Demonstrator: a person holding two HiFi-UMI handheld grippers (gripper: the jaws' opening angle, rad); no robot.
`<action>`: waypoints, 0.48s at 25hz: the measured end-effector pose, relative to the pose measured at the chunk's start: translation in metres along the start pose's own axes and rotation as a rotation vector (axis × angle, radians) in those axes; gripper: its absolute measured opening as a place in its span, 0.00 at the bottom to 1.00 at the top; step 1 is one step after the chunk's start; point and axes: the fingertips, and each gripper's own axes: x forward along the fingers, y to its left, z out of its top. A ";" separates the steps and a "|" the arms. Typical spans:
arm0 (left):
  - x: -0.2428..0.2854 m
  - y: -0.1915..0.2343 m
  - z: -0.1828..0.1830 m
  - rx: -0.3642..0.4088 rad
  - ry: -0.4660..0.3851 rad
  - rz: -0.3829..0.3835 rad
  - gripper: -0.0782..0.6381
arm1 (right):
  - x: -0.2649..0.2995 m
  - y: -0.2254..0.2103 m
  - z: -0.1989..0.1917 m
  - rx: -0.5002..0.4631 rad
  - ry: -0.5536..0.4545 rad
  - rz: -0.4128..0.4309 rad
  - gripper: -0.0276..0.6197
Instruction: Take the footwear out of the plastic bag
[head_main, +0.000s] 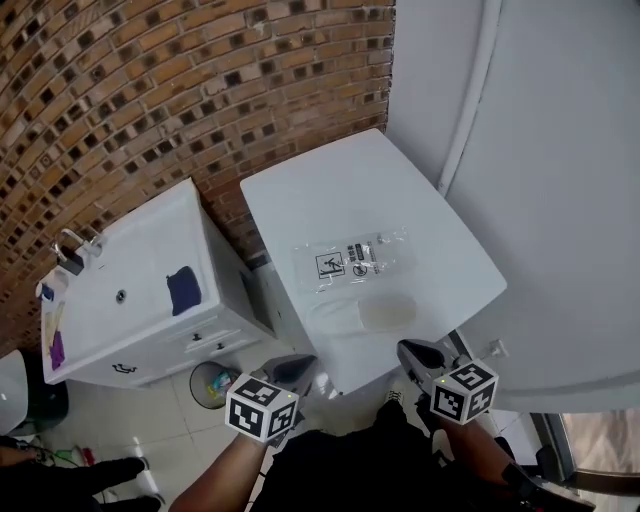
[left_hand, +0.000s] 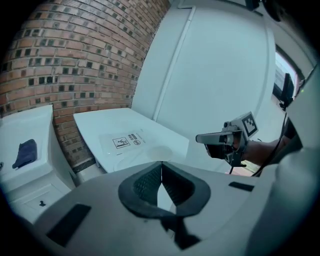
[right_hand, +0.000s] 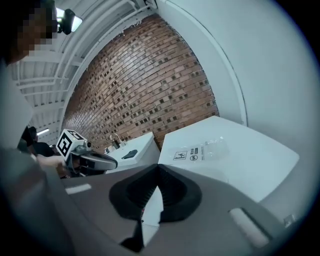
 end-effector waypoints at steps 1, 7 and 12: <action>-0.006 -0.001 -0.002 0.009 -0.003 -0.021 0.12 | -0.005 0.009 -0.006 0.002 -0.003 -0.023 0.05; -0.036 -0.003 -0.010 0.042 -0.037 -0.114 0.12 | -0.032 0.066 -0.035 0.004 -0.035 -0.130 0.04; -0.044 -0.008 -0.027 0.064 -0.016 -0.153 0.12 | -0.054 0.087 -0.053 0.009 -0.043 -0.202 0.04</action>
